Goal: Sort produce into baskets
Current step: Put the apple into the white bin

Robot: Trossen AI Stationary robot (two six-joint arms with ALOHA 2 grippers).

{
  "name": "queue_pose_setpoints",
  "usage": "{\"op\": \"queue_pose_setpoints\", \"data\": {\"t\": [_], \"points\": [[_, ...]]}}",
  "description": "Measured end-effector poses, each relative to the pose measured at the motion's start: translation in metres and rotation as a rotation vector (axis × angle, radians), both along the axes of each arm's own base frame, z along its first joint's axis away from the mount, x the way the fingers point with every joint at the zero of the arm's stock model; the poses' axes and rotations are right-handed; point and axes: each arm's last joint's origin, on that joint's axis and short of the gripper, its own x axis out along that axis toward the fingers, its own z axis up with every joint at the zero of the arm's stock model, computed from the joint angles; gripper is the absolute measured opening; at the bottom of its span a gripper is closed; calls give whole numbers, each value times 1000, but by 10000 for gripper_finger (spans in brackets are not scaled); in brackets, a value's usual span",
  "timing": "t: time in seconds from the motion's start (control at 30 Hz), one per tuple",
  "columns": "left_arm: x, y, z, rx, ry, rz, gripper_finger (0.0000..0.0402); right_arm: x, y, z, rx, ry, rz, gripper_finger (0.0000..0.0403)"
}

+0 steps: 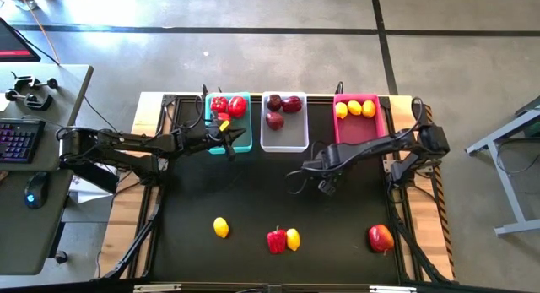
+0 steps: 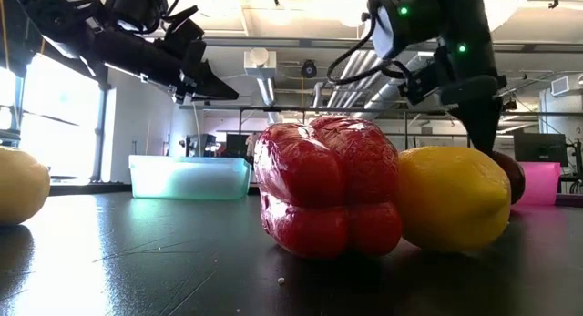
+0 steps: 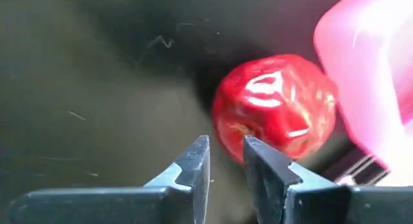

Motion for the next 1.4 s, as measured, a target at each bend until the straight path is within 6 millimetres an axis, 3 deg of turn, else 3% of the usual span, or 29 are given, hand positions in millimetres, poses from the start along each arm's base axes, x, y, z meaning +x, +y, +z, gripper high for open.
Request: {"op": "queue_pose_setpoints", "data": {"t": [0.33, 0.57, 0.7, 0.87, 1.0, 1.1, 1.27, 1.4], "points": [[0, 0, -2, 3, 20, -1, 0, -7, 18, -1, -105, 68, 278, 86], [-1, 0, -2, 3, 23, 6, 0, -13, 11, 29, -70, 109, 88, 63], [-1, 0, -2, 5, 23, 5, 0, -26, -5, 22, -25, 152, -14, 11], [-1, 0, -3, 0, 40, 6, 0, -37, -22, 7, 36, 203, -88, 9], [-1, 0, -4, -3, 48, 6, 0, -36, -27, -12, 125, 136, -58, 3], [-1, 0, -4, -3, 48, 6, 0, -30, -27, -12, 140, 75, -48, 2], [-1, 0, -4, -3, 48, 6, 0, -13, -22, 11, 165, -184, 49, 1], [-1, 0, -4, -3, 48, 6, 0, -13, -22, 35, 111, -341, 107, 2]]}}
